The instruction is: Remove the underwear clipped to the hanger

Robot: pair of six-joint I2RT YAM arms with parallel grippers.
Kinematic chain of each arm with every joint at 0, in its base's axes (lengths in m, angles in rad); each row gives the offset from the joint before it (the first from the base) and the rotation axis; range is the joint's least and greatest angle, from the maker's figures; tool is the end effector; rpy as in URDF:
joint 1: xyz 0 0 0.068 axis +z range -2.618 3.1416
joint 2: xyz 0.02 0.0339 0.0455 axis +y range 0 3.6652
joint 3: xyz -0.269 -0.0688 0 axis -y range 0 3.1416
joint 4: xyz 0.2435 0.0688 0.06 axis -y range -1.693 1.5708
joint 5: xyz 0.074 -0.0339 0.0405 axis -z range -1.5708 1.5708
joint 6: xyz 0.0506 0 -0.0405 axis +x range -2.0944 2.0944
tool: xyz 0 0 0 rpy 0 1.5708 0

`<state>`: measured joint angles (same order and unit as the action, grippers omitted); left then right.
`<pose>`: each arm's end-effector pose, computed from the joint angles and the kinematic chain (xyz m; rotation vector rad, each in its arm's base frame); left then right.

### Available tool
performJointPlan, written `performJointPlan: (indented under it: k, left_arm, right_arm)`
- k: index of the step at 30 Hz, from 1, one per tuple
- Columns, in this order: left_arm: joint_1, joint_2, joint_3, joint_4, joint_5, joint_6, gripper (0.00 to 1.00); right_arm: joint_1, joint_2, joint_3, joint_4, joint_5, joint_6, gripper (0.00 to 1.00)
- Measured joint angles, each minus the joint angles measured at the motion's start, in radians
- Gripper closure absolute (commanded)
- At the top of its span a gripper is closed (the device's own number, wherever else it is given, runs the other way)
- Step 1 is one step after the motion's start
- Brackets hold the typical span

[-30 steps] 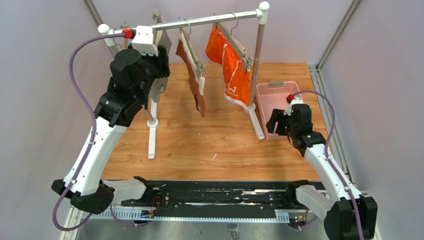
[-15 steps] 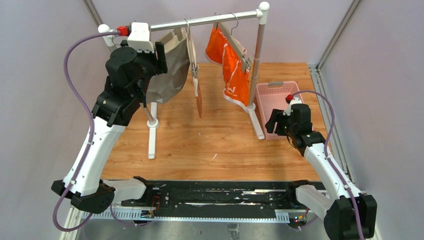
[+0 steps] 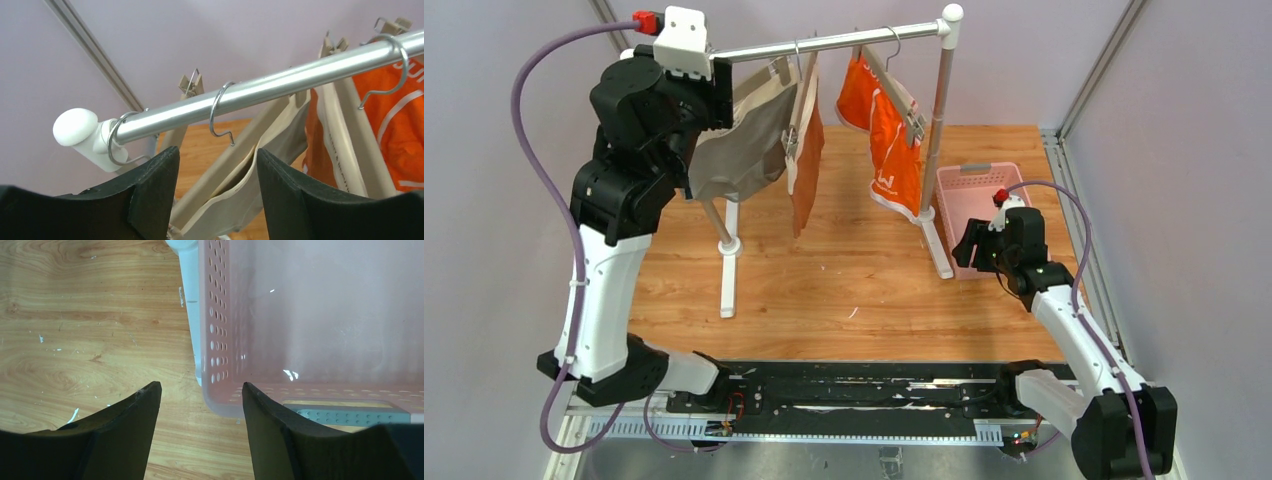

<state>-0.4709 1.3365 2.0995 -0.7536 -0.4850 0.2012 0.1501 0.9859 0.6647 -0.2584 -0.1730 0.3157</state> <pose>0.1986 -0.0746 0.5879 0.1428 1.5583 0.1661 0.2213 0.0423 0.2500 0.0782 2.1743 0.4545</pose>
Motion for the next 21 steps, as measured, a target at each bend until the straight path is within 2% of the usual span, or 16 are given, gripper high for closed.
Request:
performJointPlan:
  k: [5, 14, 17, 21]
  left_arm:
    - [0.045, 0.105, 0.124, -0.147, 0.019, 0.031, 0.39]
    - [0.129, 0.146, 0.099, -0.268, 0.09, 0.034, 0.4]
    - [0.13, 0.14, 0.097, -0.274, 0.102, 0.034, 0.46]
    - [0.133, 0.122, 0.077, -0.273, 0.116, 0.028, 0.6]
  right_arm:
    - [0.0, -0.021, -0.002, 0.0, -0.007, 0.001, 0.38]
    - [0.0, -0.061, -0.013, -0.001, -0.007, 0.0, 0.37]
    - [0.0, -0.06, -0.018, -0.002, -0.007, 0.0, 0.38]
    - [0.0, -0.057, -0.022, -0.001, -0.01, 0.0, 0.38]
